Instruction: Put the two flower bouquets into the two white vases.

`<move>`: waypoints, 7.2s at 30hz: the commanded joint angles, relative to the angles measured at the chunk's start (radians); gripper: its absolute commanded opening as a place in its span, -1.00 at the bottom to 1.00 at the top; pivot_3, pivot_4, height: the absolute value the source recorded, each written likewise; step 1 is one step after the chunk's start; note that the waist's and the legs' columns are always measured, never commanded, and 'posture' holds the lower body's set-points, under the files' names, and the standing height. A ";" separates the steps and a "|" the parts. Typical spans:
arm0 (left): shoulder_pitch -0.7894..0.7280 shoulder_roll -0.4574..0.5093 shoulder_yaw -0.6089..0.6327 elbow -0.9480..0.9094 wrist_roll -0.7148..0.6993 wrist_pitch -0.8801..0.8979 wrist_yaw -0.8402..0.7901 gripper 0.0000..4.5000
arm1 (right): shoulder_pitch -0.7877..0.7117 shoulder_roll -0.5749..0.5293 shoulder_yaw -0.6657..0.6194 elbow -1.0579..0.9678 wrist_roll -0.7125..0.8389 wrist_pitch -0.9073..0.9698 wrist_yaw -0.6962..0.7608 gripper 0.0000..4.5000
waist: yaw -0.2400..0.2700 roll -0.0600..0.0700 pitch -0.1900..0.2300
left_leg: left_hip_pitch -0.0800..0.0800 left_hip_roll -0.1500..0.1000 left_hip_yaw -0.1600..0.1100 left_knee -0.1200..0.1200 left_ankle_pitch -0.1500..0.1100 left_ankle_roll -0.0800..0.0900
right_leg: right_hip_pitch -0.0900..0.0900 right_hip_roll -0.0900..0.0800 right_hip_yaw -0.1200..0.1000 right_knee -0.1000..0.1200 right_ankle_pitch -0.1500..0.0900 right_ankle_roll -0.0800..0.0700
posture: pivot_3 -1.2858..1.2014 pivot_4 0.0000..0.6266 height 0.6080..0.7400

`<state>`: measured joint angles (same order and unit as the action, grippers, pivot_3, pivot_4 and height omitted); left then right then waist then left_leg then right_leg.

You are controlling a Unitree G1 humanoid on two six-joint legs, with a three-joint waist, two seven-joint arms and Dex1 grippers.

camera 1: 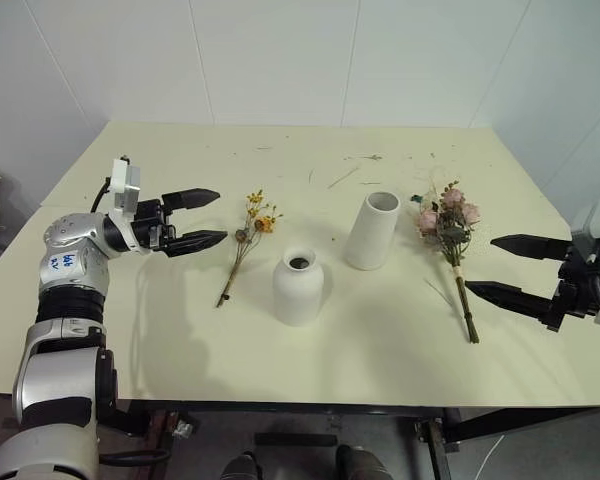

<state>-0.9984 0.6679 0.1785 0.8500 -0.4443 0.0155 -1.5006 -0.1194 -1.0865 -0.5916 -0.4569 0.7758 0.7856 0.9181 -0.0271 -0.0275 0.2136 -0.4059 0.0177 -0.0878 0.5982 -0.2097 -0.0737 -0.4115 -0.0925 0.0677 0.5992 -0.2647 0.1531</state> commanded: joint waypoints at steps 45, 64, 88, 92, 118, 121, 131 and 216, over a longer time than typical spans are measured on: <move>0.059 0.049 -0.003 -0.204 -0.116 0.183 -0.104 0.99 | -0.462 0.295 0.476 0.537 -0.318 0.281 -0.617 1.00 | -0.003 0.000 0.000 | 0.000 0.000 0.000 -0.002 0.001 0.001 | -0.001 0.000 0.000 0.000 0.002 -0.001 | 0.03 -0.52 1.00; 0.034 0.047 -0.007 -0.198 -0.109 0.165 -0.095 1.00 | -0.516 0.370 0.441 0.651 -0.457 0.123 -0.613 -0.97 | -0.004 0.000 0.000 | 0.000 0.000 0.000 -0.002 0.001 0.001 | -0.002 0.000 0.000 0.002 0.002 0.000 | 0.03 -0.52 1.00; -0.126 0.016 -0.028 -0.039 -0.026 0.107 -0.070 1.00 | -0.909 0.555 0.337 0.667 -0.466 -0.666 -0.556 -0.97 | -0.029 0.002 0.001 | -0.001 0.000 0.000 -0.004 0.001 0.000 | -0.002 0.000 0.000 0.005 0.001 0.001 | 0.03 -0.52 1.00; -0.122 0.015 -0.026 -0.044 -0.027 0.110 -0.068 1.00 | -0.938 0.623 0.348 0.733 -0.452 -0.726 -0.518 -0.97 | -0.030 0.002 0.001 | -0.001 0.000 0.000 -0.005 0.001 0.000 | -0.002 0.000 0.000 0.005 0.001 0.001 | 0.03 -0.52 1.00; -0.014 0.026 0.025 -0.209 -0.067 0.181 -0.022 1.00 | -1.055 0.805 0.404 1.103 -0.449 -0.952 -0.355 -0.97 | -0.039 0.002 0.001 | 0.000 0.000 -0.001 -0.005 0.001 -0.001 | -0.003 0.000 0.000 0.010 0.000 0.001 | 0.03 -0.52 1.00; -0.015 0.024 0.026 -0.209 -0.065 0.182 -0.022 1.00 | -1.056 0.799 0.408 1.085 -0.456 -0.954 -0.360 -0.97 | -0.039 0.002 0.001 | 0.000 0.000 -0.001 -0.005 0.001 -0.001 | -0.004 0.000 0.000 0.010 0.000 0.001 | 0.03 -0.52 1.00; -0.035 0.009 0.017 -0.182 -0.058 0.172 -0.027 1.00 | -1.095 0.797 0.427 1.012 -0.492 -0.965 -0.373 -0.97 | -0.042 0.003 0.001 | 0.000 0.000 -0.001 -0.005 0.002 -0.001 | -0.004 0.000 0.000 0.010 0.000 0.001 | 0.03 -0.52 1.00; -0.091 -0.161 -0.162 -0.303 0.297 0.625 0.894 1.00 | -0.137 0.080 0.116 -0.080 0.224 0.003 -0.013 0.99 | -0.003 0.000 0.001 | -0.001 -0.002 -0.002 0.000 0.001 0.000 | 0.001 -0.001 0.000 0.000 0.001 0.003 | 0.03 -0.52 1.00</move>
<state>-1.0561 0.4787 0.0153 0.6213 -0.1609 0.5979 -0.6238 -0.2495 -0.9842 -0.4354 -0.5351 0.9784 0.7891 0.8900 -0.0300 -0.0273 0.2151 -0.4063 0.0159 -0.0898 0.5979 -0.2091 -0.0737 -0.4109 -0.0931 0.0677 0.5992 -0.2638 0.1561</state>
